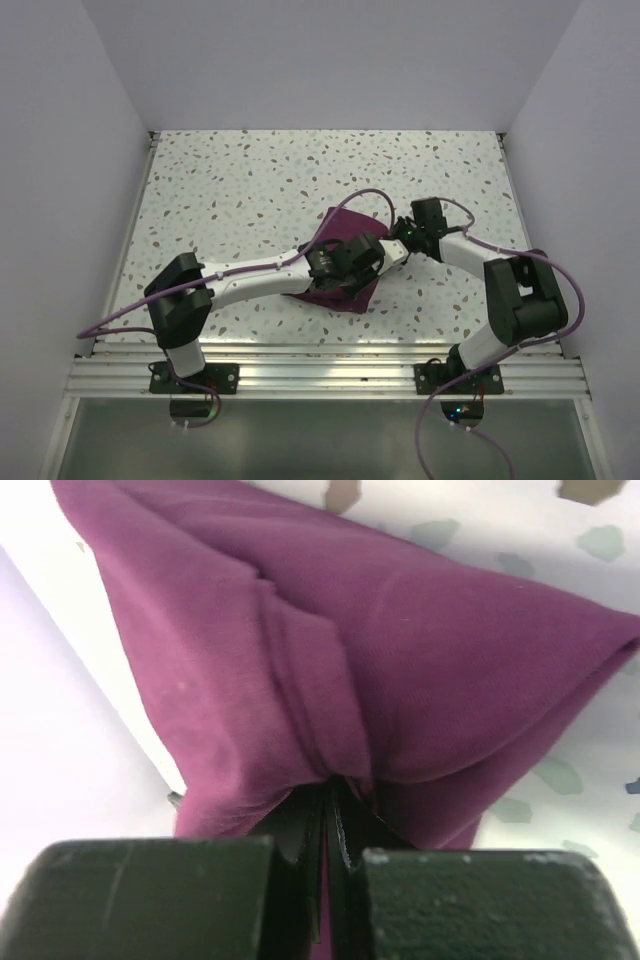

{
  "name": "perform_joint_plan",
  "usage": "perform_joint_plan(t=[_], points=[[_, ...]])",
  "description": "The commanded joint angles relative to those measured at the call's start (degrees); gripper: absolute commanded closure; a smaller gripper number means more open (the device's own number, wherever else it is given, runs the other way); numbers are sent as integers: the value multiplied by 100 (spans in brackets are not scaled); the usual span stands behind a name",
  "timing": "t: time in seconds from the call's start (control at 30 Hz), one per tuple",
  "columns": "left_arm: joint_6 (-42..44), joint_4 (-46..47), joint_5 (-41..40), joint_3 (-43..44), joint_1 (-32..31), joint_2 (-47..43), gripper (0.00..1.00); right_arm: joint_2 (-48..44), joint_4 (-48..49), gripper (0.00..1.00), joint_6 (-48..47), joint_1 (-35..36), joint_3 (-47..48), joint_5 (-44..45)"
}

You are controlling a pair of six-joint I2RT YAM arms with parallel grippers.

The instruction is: Prepare the surgical pack

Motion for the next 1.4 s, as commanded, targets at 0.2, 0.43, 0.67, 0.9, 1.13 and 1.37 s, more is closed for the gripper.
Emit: perform_joint_plan(t=[0.2, 0.43, 0.67, 0.9, 1.13, 1.37], points=[[25, 220, 110, 94, -22, -100, 100, -273, -35, 100, -230, 26, -300, 339], [69, 167, 197, 24, -22, -64, 100, -1029, -1283, 100, -960, -148, 165, 418], [-19, 474, 576, -661, -22, -362, 64, -1048, -2478, 73, -1505, -711, 1149, -99], [-291, 686, 348, -1198, -13, -1074, 30, -803, -2664, 36, -1505, -949, 1317, -565], [-424, 721, 189, -1059, -13, -1673, 9, -371, -2690, 16, -1199, -949, 1467, -926], [-406, 782, 163, -610, -13, -1076, 0, -257, -2243, 13, -811, -905, 1239, -1093]])
